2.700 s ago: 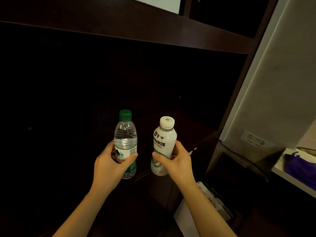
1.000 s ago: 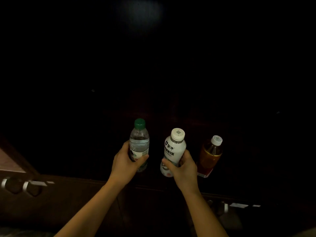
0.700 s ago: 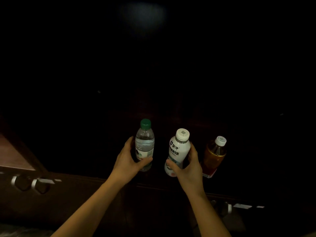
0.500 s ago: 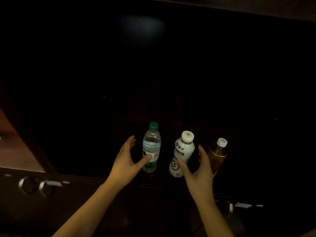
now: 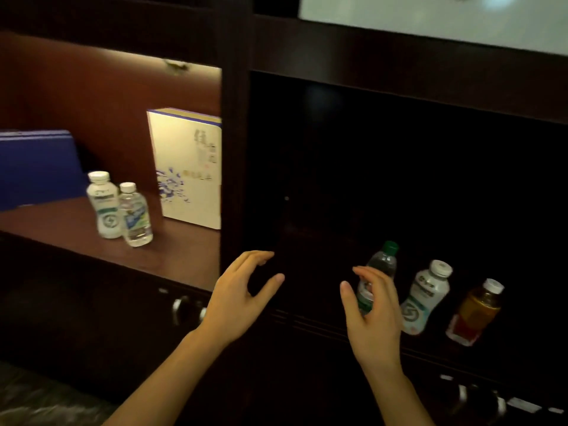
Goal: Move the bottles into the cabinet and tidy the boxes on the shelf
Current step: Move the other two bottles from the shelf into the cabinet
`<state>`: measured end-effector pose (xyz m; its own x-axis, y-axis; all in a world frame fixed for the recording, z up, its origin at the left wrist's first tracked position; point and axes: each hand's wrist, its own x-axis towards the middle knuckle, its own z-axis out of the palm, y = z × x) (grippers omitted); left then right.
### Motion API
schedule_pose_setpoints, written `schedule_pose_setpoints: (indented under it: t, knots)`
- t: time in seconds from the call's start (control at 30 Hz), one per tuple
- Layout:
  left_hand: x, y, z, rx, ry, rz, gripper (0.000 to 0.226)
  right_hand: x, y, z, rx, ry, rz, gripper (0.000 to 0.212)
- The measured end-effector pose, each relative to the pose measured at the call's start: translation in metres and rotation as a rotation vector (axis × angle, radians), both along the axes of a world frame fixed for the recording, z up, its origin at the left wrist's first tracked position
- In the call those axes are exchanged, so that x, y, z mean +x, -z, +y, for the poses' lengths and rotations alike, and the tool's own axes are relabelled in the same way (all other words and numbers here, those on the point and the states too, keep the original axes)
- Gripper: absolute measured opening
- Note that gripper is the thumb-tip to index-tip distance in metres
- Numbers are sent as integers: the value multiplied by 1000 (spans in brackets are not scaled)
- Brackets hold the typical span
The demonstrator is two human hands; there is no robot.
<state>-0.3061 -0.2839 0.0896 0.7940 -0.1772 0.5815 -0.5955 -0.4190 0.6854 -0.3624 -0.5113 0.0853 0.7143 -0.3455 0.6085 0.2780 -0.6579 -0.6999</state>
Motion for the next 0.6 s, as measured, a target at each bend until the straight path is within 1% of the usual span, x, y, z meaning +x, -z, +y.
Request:
schedule_pose_setpoints:
  t: [0.17, 0.3, 0.43, 0.6]
  knots:
    - [-21, -6, 101, -47, -132, -21, 36, 8, -6, 98, -78, -152, 2, 21]
    - [-34, 0, 168, -129, -263, 13, 29, 19, -12, 172, -147, -267, -12, 8]
    - [-46, 3, 223, -180, -370, 46, 28, 31, -15, 232, -178, -381, -5, 8]
    - [-48, 6, 271, -227, -506, 80, 22, 53, -9, 286, -148, -495, 28, 9]
